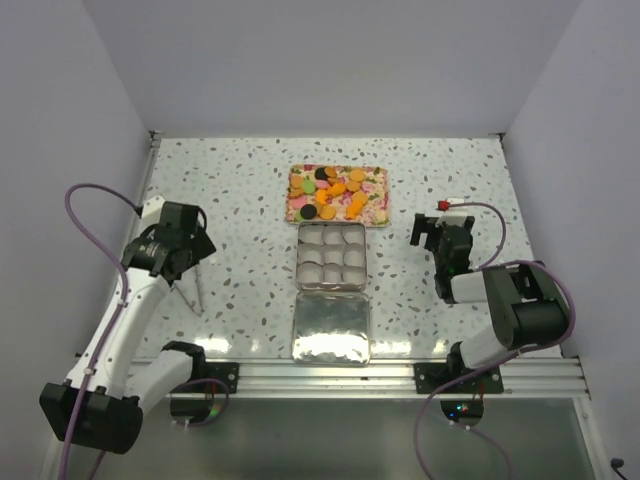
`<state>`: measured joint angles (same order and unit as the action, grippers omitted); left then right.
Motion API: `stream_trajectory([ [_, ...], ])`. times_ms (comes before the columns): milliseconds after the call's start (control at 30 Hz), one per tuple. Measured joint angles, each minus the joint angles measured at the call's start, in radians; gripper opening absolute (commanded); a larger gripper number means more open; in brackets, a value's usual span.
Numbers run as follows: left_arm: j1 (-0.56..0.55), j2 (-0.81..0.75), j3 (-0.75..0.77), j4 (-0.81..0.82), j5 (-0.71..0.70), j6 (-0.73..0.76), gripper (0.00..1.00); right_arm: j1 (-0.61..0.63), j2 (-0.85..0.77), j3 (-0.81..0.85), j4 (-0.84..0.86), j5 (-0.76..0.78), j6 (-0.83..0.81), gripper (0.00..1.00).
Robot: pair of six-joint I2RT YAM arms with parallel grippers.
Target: Pack the cookies
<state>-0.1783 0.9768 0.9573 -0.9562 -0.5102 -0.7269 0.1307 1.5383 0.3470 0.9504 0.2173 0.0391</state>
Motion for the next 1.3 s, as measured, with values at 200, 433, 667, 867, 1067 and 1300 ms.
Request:
stream_trajectory([
  [200,0.0,0.012,-0.009,-0.096,0.047,-0.061,1.0,0.0,0.0,0.0,0.0,0.0,0.0,0.99],
  [433,0.0,0.013,-0.024,-0.172,0.122,-0.085,1.0,0.0,0.0,0.0,-0.001,0.0,-0.002,0.99],
  [667,0.001,0.024,-0.051,-0.219,0.141,-0.104,1.0,0.002,-0.053,0.18,-0.351,0.044,0.026,0.99],
  [867,0.024,0.061,-0.105,-0.209,0.138,-0.09,1.0,0.003,-0.105,0.77,-0.922,-0.012,0.163,0.99],
  [1067,0.147,0.171,-0.111,-0.105,0.196,-0.021,1.0,0.002,-0.221,0.881,-1.205,-0.174,0.449,0.99],
  [1300,0.229,0.237,-0.088,0.002,0.309,-0.013,1.0,0.071,-0.133,0.886,-1.435,-0.372,0.624,0.99],
])
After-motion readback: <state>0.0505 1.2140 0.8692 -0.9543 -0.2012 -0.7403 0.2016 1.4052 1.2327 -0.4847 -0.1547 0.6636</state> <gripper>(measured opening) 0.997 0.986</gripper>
